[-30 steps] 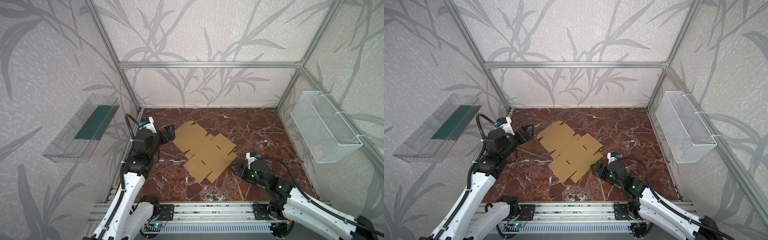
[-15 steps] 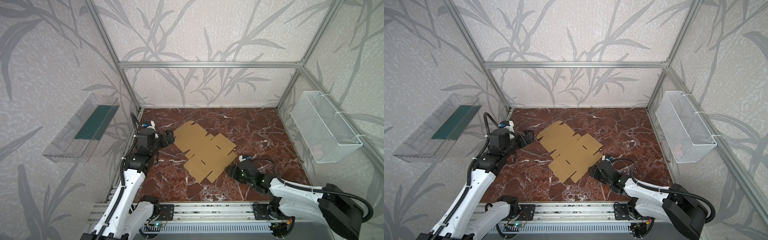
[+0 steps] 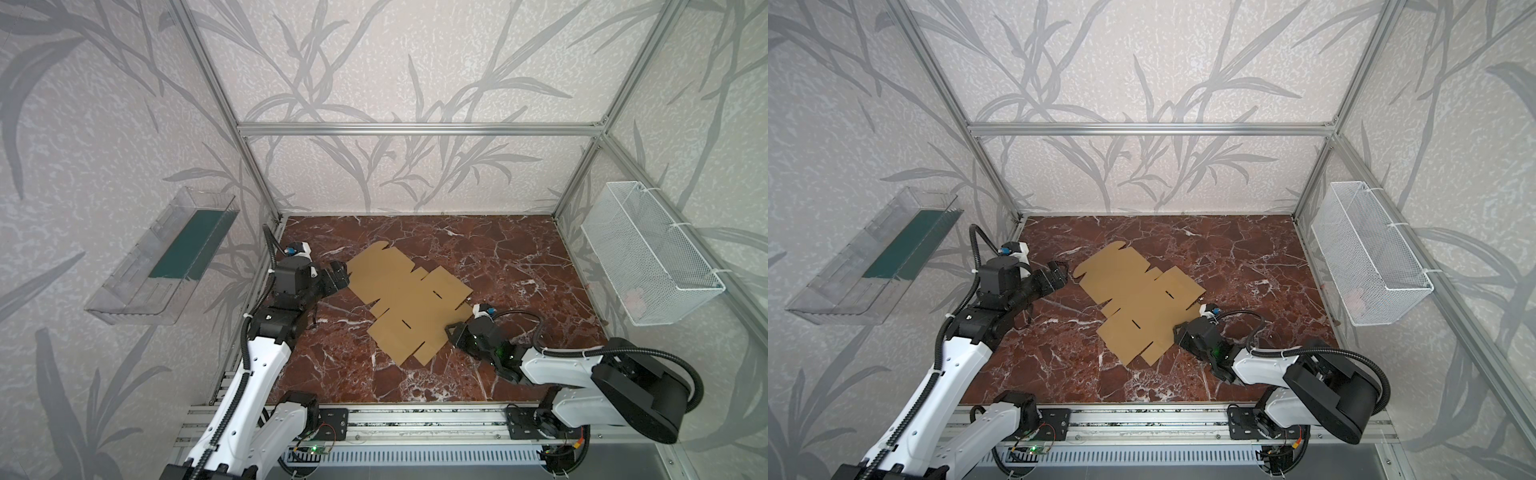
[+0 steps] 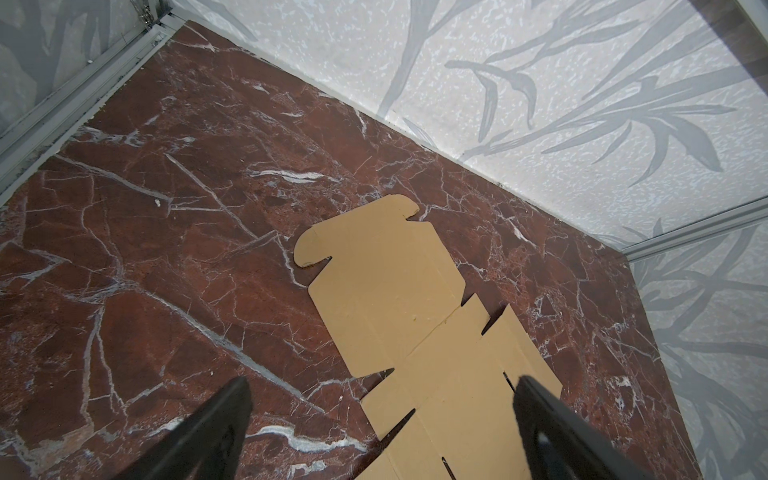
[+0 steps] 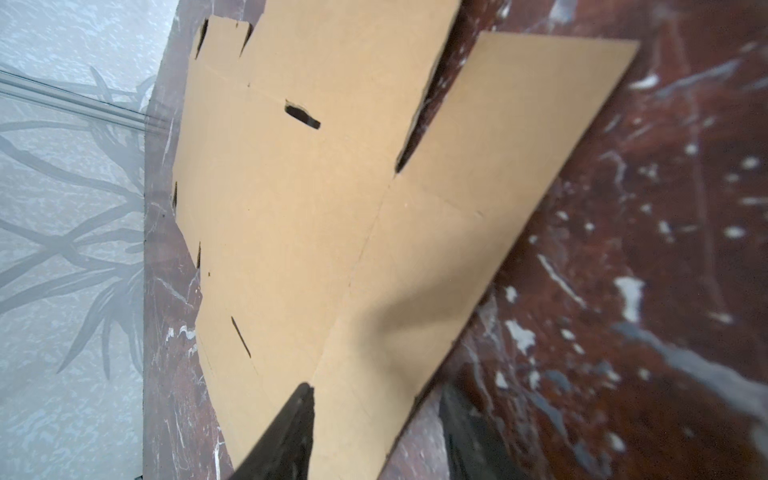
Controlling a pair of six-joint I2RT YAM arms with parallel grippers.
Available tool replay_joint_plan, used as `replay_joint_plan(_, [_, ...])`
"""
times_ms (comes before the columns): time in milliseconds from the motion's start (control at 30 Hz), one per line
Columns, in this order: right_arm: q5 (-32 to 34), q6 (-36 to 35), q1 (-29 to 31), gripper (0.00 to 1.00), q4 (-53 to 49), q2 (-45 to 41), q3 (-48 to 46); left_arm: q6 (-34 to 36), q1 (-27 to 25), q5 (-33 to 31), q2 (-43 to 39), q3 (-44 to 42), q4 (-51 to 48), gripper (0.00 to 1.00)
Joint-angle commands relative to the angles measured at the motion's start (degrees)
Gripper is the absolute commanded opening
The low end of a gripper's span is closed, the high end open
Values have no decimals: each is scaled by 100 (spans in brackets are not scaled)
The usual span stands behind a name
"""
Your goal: Fold the paper box
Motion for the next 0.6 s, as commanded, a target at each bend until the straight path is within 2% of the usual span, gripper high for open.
replay_joint_plan(0, [114, -72, 28, 49, 596, 391, -32, 97, -20, 55, 26, 39, -150, 99])
replay_joint_plan(133, [203, -126, 12, 46, 1240, 836, -157, 106, -20, 46, 21, 33, -148, 99])
replay_joint_plan(567, [-171, -478, -58, 25, 4927, 2981, -525, 129, -29, 113, 26, 26, -137, 99])
